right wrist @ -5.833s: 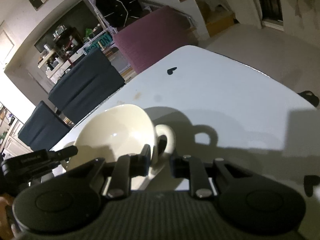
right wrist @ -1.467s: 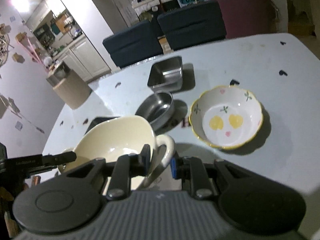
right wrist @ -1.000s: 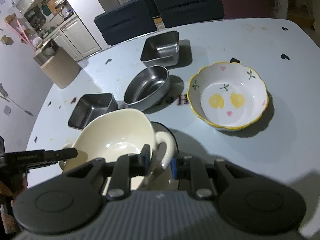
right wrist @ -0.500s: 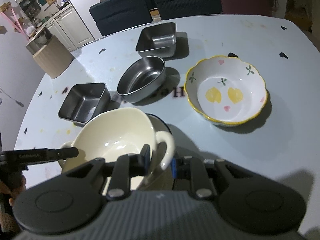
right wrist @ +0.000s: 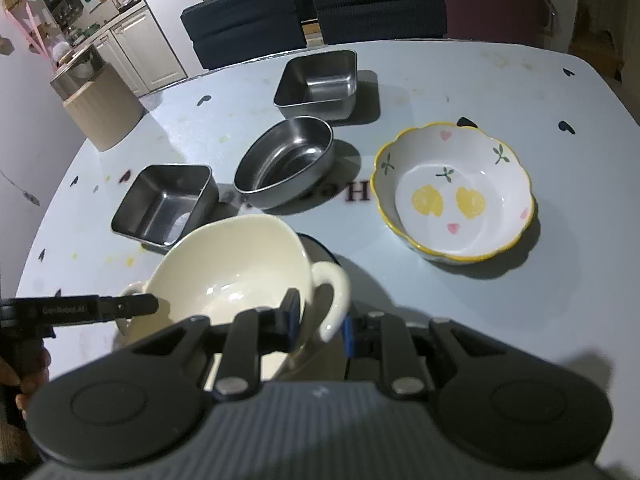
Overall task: Organize plates and bowls
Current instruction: 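Lower the cream bowl onto the table beside the steel dishes with both grippers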
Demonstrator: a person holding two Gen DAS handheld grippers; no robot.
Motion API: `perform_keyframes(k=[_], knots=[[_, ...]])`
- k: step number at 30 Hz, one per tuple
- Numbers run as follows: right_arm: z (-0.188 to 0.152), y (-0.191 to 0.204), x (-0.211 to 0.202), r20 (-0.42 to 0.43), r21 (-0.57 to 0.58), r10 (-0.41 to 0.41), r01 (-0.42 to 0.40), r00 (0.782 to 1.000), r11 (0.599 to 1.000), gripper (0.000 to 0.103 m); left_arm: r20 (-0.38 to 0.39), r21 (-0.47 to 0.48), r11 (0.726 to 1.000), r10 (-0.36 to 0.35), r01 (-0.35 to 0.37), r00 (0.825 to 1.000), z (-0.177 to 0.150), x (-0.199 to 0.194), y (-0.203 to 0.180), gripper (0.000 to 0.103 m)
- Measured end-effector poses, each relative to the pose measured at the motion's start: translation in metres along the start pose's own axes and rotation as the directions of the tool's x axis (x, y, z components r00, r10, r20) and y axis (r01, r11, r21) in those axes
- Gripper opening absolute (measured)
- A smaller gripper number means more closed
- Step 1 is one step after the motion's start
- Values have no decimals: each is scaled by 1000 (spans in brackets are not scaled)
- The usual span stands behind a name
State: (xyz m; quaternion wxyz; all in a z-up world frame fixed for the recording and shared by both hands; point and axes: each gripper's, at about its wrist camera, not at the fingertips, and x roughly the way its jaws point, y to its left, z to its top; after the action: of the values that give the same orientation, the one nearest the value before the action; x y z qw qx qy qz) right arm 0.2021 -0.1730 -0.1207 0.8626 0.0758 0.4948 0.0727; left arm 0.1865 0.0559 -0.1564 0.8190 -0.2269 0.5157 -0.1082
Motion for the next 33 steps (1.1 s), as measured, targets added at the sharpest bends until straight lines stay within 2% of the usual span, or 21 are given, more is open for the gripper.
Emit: perform_keyframes(k=[4, 12, 23, 27, 33], knots=[[-1, 1, 1, -9, -7, -6, 6, 1000, 1000, 26, -1, 34, 999, 19, -19, 1000, 1, 1, -4, 27], [-1, 9, -1, -1, -65, -21, 21, 1000, 998, 26, -12, 41, 999, 33, -32, 999, 2, 3, -5, 28], [-1, 9, 12, -64, -86, -31, 25, 997, 996, 29, -15, 119, 991, 66, -64, 998, 3, 0, -14, 28], [-2, 9, 14, -81, -82, -27, 21, 996, 996, 30, -24, 110, 991, 81, -78, 996, 4, 0, -14, 34], [-4, 9, 18, -108, -97, -47, 36, 993, 995, 33, -25, 128, 988, 95, -91, 995, 3, -1, -16, 37]])
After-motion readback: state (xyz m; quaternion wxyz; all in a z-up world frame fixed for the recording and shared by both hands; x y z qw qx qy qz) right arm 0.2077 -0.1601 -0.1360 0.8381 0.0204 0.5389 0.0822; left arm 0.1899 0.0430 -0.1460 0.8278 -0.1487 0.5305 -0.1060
